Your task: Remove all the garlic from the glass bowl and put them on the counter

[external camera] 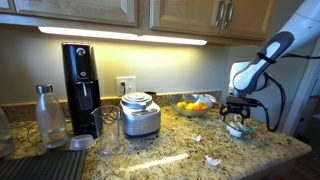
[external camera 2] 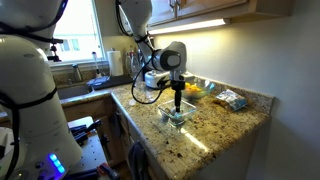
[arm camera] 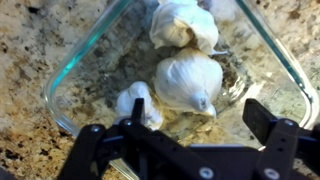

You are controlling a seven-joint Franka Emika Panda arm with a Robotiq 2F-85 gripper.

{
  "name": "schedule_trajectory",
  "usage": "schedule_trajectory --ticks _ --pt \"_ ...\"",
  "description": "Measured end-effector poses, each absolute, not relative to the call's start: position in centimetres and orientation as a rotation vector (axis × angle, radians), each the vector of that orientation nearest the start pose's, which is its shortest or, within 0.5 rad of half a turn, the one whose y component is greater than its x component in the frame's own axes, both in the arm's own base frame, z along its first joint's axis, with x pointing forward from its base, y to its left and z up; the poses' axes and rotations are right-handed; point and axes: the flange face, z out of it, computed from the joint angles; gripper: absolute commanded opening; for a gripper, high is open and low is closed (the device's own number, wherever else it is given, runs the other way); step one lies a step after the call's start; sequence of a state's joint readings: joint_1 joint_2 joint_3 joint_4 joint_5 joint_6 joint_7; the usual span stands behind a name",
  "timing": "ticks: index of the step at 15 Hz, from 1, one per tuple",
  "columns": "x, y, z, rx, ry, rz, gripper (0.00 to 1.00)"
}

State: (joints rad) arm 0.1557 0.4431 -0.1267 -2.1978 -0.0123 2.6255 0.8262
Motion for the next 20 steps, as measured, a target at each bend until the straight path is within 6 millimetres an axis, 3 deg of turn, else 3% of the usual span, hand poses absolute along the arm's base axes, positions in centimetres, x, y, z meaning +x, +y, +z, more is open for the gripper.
schedule_trajectory --ticks 5,12,20 --pt "55.3 2.1 17.9 -2.986 1.204 -0.014 1.0" --pt "54.9 2.3 17.9 -3.017 1.265 0.181 1.0" --pt "55.3 3.6 17.8 -2.999 1.248 0.177 1.0"
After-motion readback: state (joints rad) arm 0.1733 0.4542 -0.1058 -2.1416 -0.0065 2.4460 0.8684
